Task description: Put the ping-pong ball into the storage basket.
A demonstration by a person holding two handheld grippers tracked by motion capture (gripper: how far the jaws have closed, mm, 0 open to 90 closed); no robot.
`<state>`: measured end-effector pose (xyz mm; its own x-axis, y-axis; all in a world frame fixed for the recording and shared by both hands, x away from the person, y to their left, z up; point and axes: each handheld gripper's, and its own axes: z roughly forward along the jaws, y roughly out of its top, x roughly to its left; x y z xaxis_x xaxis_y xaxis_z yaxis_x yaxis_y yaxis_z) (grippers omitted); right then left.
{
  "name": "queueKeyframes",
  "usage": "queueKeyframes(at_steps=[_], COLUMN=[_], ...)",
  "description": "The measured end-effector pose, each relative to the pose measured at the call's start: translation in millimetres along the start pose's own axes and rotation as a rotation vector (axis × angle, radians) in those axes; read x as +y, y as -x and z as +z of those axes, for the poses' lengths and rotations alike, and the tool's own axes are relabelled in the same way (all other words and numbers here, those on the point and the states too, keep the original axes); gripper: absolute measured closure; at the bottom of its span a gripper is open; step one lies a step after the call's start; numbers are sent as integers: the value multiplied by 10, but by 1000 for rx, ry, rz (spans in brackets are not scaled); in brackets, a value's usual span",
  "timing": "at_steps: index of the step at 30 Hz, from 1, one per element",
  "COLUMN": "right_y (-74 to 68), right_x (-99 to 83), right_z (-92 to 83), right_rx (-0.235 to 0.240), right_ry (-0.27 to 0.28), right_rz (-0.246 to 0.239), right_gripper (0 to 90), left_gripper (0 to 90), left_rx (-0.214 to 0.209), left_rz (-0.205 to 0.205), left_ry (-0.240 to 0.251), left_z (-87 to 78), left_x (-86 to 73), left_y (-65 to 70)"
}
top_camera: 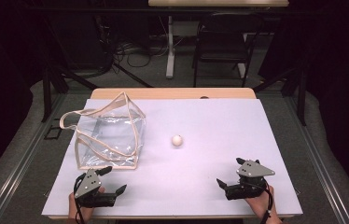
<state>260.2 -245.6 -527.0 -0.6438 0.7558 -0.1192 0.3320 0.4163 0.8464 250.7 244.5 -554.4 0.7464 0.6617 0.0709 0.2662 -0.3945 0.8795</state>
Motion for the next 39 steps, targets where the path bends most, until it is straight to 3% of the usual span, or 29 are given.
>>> queueKeyframes(at_steps=[15, 39], right_y=[-5, 25], right_x=[133, 370], right_z=[71, 327], right_rx=[6, 36], right_ry=[-33, -66], right_rz=[1, -6], right_gripper=[1, 1], left_gripper=[160, 160], left_rx=[-1, -22], left_rz=[3, 1], left_ry=[-3, -19], left_z=[-6, 33], left_x=[-3, -9], left_y=[6, -2])
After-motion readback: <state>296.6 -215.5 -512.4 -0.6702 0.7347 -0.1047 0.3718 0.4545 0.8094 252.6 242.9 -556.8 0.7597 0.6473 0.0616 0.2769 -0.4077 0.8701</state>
